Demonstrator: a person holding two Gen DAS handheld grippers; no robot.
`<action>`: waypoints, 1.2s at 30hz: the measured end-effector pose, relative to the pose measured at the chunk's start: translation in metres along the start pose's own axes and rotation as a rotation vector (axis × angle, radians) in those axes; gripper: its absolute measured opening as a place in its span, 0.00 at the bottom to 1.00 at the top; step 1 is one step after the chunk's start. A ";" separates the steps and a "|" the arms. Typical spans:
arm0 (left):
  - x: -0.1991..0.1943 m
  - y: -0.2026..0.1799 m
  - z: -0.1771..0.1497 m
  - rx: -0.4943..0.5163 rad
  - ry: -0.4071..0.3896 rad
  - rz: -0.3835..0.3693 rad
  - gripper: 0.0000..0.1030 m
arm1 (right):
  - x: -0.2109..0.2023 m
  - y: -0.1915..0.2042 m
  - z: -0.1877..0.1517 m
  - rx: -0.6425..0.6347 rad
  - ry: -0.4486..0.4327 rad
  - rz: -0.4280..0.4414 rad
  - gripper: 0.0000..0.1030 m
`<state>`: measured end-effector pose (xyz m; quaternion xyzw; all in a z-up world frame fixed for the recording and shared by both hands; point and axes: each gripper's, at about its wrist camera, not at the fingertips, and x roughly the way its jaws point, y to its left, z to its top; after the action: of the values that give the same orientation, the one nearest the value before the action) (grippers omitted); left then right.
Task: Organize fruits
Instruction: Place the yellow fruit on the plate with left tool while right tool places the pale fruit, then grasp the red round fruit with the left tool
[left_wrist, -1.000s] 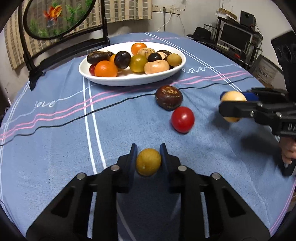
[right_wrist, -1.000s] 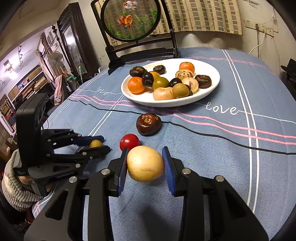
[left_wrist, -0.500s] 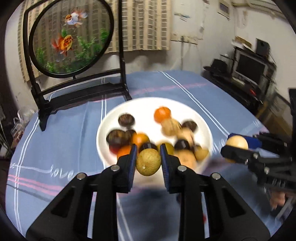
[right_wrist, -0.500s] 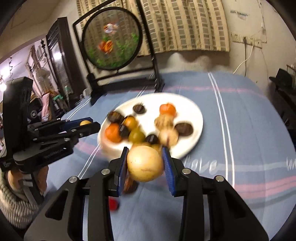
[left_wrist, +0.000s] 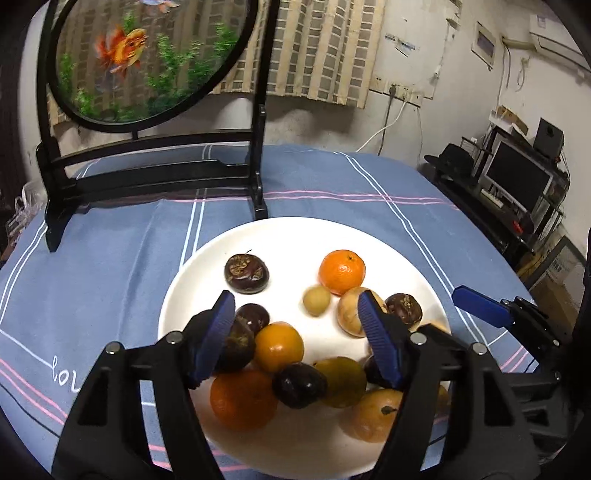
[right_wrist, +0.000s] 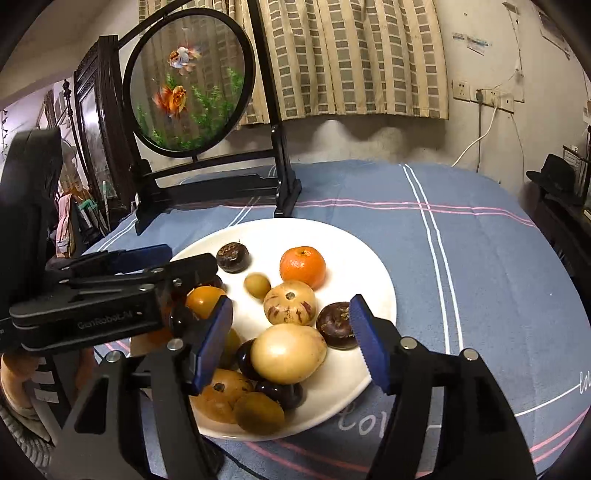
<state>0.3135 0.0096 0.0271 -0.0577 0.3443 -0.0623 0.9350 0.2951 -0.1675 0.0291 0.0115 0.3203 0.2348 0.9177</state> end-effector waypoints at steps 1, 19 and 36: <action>-0.004 0.003 -0.001 -0.009 0.000 -0.001 0.69 | -0.003 0.000 0.001 0.006 -0.005 0.007 0.64; -0.089 -0.052 -0.127 0.219 0.081 0.005 0.76 | -0.098 -0.015 -0.051 0.113 -0.030 0.049 0.65; -0.081 -0.067 -0.147 0.245 0.107 0.112 0.82 | -0.103 -0.014 -0.062 0.131 -0.006 0.079 0.65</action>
<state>0.1518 -0.0538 -0.0223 0.0793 0.3864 -0.0546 0.9173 0.1936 -0.2330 0.0369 0.0847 0.3315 0.2492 0.9060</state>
